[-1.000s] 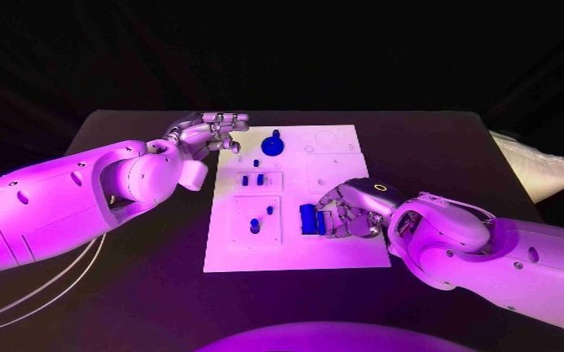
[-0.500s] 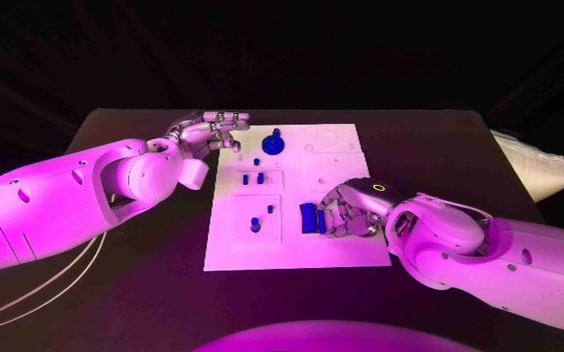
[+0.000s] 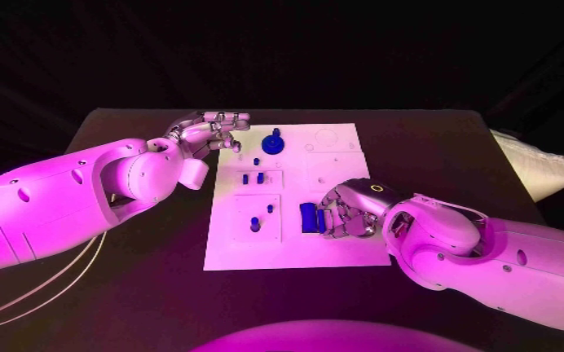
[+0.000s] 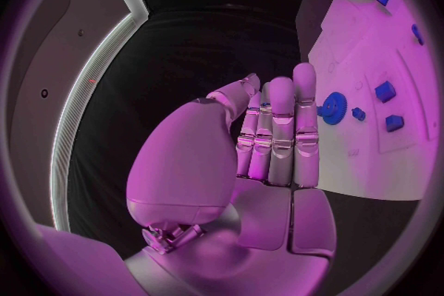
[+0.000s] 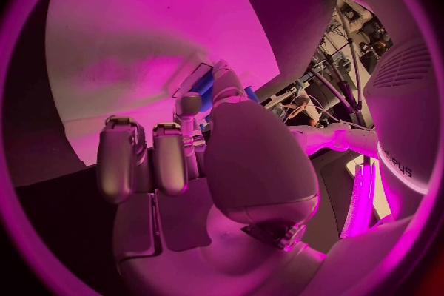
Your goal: Assemble the parts on the task board
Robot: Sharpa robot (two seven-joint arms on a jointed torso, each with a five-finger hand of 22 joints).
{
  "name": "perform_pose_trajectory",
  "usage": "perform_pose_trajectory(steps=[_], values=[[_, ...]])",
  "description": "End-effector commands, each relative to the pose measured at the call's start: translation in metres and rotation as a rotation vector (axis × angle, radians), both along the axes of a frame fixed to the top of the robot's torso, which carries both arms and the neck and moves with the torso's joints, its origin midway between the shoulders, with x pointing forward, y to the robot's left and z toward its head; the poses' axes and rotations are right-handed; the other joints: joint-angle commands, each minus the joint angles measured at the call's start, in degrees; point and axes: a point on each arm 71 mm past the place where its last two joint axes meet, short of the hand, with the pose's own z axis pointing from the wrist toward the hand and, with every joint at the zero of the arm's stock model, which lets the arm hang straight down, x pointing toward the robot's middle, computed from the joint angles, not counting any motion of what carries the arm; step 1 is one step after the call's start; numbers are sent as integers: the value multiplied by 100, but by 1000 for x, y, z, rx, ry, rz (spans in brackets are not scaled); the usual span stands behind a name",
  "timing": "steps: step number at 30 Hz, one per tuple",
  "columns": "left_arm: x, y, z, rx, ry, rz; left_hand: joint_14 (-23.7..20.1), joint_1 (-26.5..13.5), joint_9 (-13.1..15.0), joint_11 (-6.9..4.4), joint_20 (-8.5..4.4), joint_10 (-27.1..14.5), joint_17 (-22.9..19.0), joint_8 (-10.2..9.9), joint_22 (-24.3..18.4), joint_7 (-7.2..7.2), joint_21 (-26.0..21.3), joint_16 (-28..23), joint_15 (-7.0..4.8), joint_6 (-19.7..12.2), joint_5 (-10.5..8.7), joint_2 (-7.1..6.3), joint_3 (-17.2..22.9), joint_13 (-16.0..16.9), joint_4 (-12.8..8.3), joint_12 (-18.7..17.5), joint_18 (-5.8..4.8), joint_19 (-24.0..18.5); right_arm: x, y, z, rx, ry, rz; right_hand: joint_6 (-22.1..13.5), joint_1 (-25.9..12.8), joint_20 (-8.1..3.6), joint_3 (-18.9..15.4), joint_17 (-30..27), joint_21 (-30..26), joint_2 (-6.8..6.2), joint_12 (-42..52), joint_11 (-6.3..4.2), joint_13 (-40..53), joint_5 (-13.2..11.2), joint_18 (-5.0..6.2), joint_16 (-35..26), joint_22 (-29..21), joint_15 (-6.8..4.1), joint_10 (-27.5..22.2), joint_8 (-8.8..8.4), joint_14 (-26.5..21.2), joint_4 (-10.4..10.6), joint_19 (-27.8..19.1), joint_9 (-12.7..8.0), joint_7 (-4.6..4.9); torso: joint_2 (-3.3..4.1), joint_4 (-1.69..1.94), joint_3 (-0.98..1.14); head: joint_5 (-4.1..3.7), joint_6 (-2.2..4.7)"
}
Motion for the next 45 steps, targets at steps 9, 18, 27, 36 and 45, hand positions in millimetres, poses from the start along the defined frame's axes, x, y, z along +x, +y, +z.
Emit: perform_pose_trajectory(steps=[9,18,27,36,45], values=[[-1,-3,1,-9,-1,-25,-40,-14,-6,5,13,-54,-8,16,-7,10,-30,20,-20,-36,2,24,-15,8,-19,33,109,-34,0,5,-5,-23,11,3,53,-80,-2,-19,272,-24,-15,27,-28,-15,8,-67,-24,3,-20,-6,49,357,67,14,-16,-2,0,4,0,8,-12],[-1,-3,1,-8,0,-27,-44,-23,-7,7,15,-66,-13,14,-9,12,-33,22,-17,-44,1,21,-22,7,-17,36,108,-36,0,6,-4,-5,-5,-5,197,77,-23,62,261,-5,159,199,-69,58,34,-72,-39,36,-49,55,159,356,63,33,-23,-45,0,-2,1,11,-12],[-1,-3,1,-7,3,-33,-48,-30,-8,11,17,-77,-17,11,-12,15,-37,22,-14,-53,1,19,-28,6,-16,37,108,-38,-1,6,3,87,-60,-19,562,364,-96,288,319,63,536,691,-162,326,-428,-96,-3,150,-128,287,364,377,-57,99,-9,-141,-2,2,3,3,-9],[-1,-3,0,-6,5,-36,-57,-37,-11,17,20,-98,-24,2,-16,23,-43,22,-9,-73,2,17,-35,3,-15,38,107,-44,-3,5,7,144,-64,-24,562,339,-111,308,303,64,547,704,-167,319,-306,-97,-18,149,-138,287,354,375,-43,101,-34,-143,-1,0,1,0,-4],[-1,-3,0,-4,6,-34,-64,-42,-13,24,23,-114,-29,-5,-19,31,-48,23,-5,-92,3,15,-40,1,-16,40,106,-48,-5,-4,4,96,-19,-18,522,284,-111,282,286,50,494,662,-155,279,-267,-92,-33,126,-132,254,325,371,-22,89,-62,-129,-4,-6,-4,-1,-19]])
